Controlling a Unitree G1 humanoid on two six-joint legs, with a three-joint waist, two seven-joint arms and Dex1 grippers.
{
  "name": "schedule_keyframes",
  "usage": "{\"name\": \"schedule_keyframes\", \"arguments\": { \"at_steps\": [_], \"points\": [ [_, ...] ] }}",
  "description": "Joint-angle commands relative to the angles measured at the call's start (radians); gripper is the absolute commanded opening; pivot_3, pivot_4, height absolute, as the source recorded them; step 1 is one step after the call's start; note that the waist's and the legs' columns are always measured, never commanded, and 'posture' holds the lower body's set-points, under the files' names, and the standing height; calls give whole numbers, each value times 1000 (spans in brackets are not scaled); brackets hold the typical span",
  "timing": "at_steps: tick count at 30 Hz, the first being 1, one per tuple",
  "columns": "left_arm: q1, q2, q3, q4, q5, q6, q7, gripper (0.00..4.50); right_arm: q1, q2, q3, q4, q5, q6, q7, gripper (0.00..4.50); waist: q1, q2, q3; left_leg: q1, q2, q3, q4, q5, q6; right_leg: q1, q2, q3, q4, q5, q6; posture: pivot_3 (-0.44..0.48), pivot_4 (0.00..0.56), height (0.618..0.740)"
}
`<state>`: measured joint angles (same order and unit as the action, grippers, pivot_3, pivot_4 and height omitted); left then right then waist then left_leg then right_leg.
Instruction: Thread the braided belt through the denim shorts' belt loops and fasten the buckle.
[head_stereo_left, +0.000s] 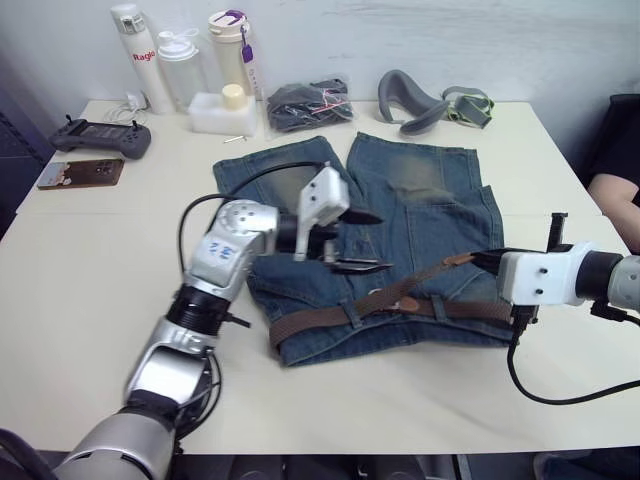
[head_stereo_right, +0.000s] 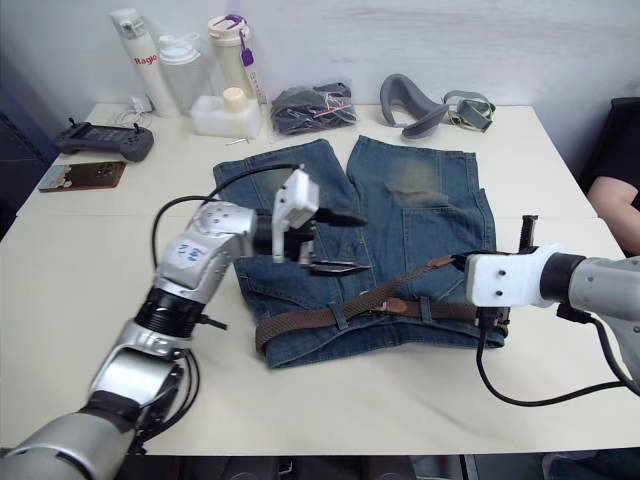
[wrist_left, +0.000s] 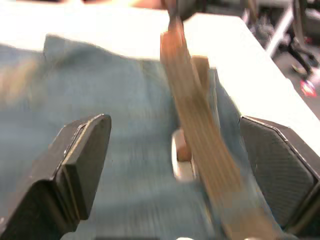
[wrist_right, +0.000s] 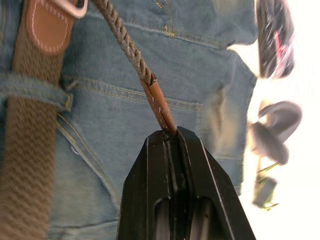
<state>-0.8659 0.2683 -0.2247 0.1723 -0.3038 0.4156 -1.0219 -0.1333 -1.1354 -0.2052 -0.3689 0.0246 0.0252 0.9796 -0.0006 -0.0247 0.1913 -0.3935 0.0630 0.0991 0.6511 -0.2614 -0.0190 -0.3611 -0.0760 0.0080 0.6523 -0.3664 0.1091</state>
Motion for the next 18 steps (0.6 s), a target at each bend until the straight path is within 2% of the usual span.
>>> {"name": "schedule_keyframes", "arguments": {
  "at_steps": [1,5,11,14,18],
  "points": [
    [-27,-67,-36,-24,32,23,77,4470,-42,1,-41,-82,80,153,2,0,-5,0,0,0,-1,0,0,0,0,0,1,0,0,0,0,0,150,740],
    [-16,-126,-74,-47,48,53,119,4470,-64,3,-42,-136,126,275,-5,0,-4,0,0,1,0,0,-2,1,-2,-1,4,2,0,0,-1,0,150,740],
    [-22,-142,-129,-30,120,30,161,4470,-74,9,-40,-175,147,339,-17,0,-4,0,0,1,0,0,-2,1,-2,-1,4,2,0,0,-1,0,150,740],
    [-14,-151,-150,-26,141,21,167,3773,-74,13,-40,-186,157,355,-21,0,-3,0,0,1,0,0,-2,1,-2,-1,4,2,0,0,-1,0,150,740],
    [-11,-161,-146,-41,134,34,164,1973,-66,14,-41,-186,152,351,-24,0,-2,0,0,0,0,0,-2,0,-1,-1,4,2,-1,0,-1,0,150,740]
  ]
}}
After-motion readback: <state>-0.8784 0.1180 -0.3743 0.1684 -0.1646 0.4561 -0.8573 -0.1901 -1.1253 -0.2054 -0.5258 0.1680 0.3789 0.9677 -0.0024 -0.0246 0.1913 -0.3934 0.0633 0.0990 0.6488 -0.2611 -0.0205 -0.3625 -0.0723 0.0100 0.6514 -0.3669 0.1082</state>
